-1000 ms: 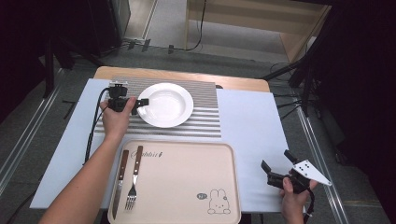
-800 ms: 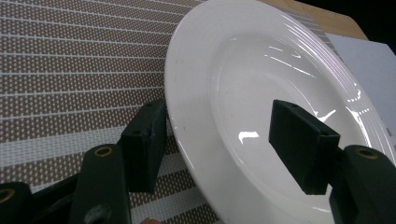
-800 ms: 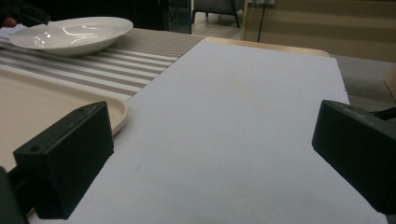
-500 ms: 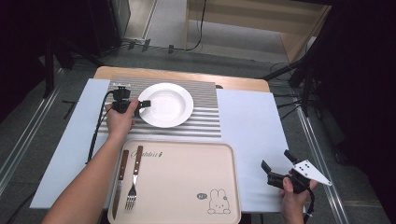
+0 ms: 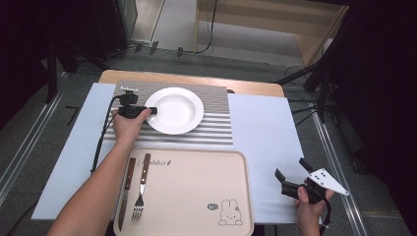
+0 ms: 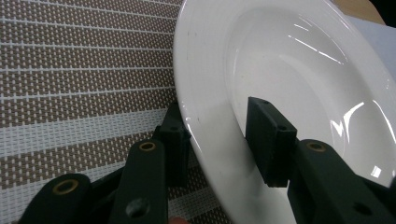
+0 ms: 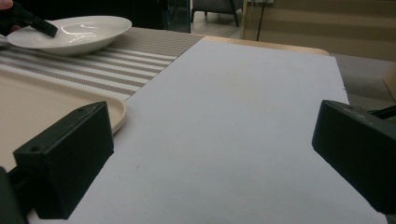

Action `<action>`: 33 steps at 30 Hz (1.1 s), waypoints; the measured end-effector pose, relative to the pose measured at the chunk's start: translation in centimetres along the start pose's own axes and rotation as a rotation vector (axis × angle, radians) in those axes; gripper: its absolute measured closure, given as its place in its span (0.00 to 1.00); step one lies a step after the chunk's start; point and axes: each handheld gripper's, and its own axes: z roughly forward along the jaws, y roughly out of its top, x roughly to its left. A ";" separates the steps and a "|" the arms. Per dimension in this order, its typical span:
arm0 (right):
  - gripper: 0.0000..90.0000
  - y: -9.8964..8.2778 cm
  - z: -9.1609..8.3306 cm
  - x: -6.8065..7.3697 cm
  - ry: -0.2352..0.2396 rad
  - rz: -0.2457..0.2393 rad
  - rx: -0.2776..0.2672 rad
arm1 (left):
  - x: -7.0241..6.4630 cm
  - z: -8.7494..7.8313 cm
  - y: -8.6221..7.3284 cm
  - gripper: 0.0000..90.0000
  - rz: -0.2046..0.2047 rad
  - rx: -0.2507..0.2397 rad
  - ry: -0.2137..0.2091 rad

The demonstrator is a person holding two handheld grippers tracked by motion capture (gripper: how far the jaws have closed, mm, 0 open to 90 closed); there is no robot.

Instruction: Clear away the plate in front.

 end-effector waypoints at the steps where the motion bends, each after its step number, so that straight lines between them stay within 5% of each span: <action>1: 0.00 0.0 0.0 0.0 -0.001 -0.001 0.002 | 0.0 0.0 0.0 0.66 0.001 0.002 0.000; 10: 0.00 0.0 0.1 0.0 0.000 -0.011 0.002 | -0.5 -0.8 0.1 0.69 0.063 -0.026 -0.044; 19: 0.00 0.0 0.1 0.0 0.001 -0.010 0.002 | -0.8 -0.1 -0.3 0.68 0.035 0.000 -0.068; 26: 0.00 0.0 0.1 0.0 0.001 -0.011 0.004 | -1.1 0.2 -0.4 0.67 0.032 0.010 -0.048; 30: 0.00 0.0 0.1 0.1 0.001 -0.010 0.005 | -1.4 0.0 -0.3 0.67 0.050 0.008 -0.044; 33: 0.00 0.0 0.1 0.0 -0.001 -0.011 0.005 | -1.6 -0.6 -0.2 0.69 0.089 -0.016 -0.080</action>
